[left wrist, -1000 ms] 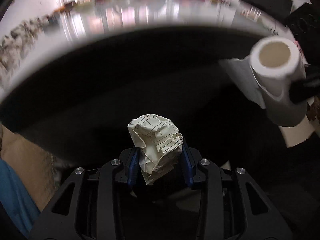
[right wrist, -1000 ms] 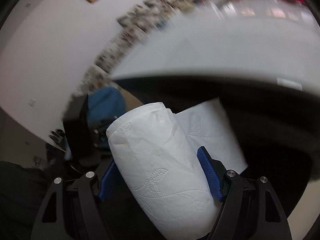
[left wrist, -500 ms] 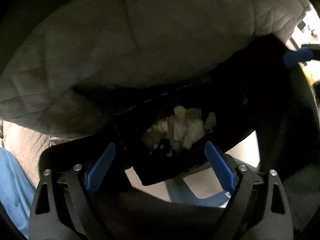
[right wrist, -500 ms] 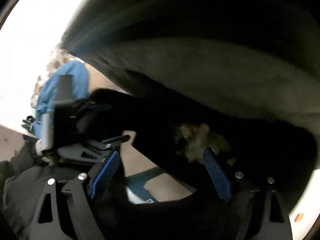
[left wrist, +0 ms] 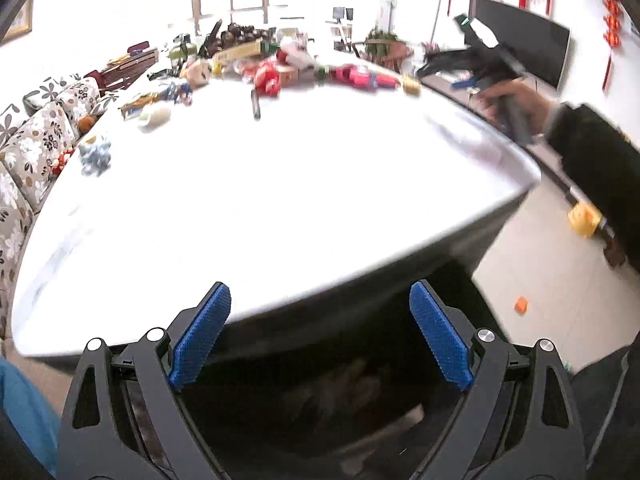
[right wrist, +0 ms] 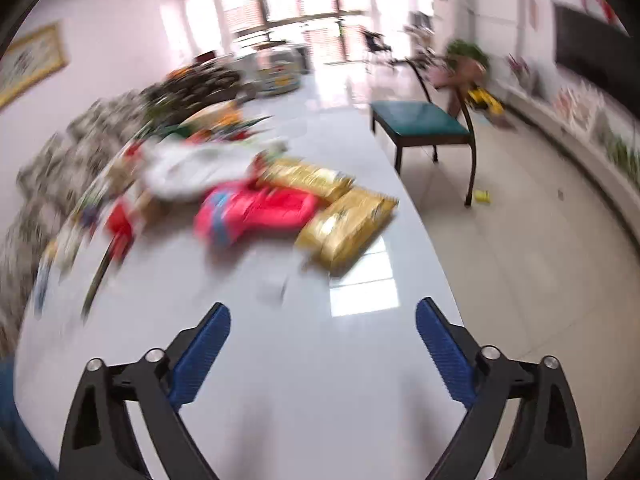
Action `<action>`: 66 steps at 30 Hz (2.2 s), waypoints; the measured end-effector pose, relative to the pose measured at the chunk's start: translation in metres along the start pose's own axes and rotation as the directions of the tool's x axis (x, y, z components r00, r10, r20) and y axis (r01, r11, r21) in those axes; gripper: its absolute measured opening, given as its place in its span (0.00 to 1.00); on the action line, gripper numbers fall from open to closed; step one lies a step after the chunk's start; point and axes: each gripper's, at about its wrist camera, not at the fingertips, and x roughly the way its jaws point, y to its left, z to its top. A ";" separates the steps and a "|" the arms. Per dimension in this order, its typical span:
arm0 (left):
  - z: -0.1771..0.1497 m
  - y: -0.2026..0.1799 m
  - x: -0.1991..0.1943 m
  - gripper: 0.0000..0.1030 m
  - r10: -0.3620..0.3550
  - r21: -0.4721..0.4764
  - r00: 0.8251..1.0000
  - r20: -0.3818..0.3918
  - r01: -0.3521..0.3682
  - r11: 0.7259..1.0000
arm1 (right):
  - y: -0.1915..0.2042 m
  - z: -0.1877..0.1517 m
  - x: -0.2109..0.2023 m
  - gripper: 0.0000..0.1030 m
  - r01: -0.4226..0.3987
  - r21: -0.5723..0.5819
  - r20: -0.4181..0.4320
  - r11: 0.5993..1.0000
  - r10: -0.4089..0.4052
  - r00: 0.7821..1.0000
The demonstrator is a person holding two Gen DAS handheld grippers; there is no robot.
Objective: Collect trash
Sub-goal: 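Grasp the gold snack packet with right gripper, then grasp the pink toy water gun with left gripper while right holds the gold packet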
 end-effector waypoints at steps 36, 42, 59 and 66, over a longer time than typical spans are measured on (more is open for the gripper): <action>0.302 -0.075 0.286 0.86 -0.060 -0.456 0.997 -0.053 0.029 0.889 | -0.058 -0.130 -0.090 0.12 -0.303 -0.064 -0.002 0.951 0.303 0.953; 0.319 -0.074 0.322 0.83 0.139 -0.506 0.983 -0.122 -0.182 0.843 | -0.063 -0.127 -0.089 0.13 -0.365 -0.066 0.001 0.929 0.366 0.931; 0.119 -0.051 0.083 0.45 0.192 -0.129 0.981 0.035 -0.186 0.974 | 0.025 -0.172 -0.128 0.13 -0.533 -0.109 -0.060 0.839 0.530 0.846; 0.028 -0.025 0.011 0.45 0.282 -0.149 0.959 0.023 -0.275 0.950 | 0.114 -0.216 -0.139 0.13 -0.624 -0.145 -0.162 0.768 0.604 0.781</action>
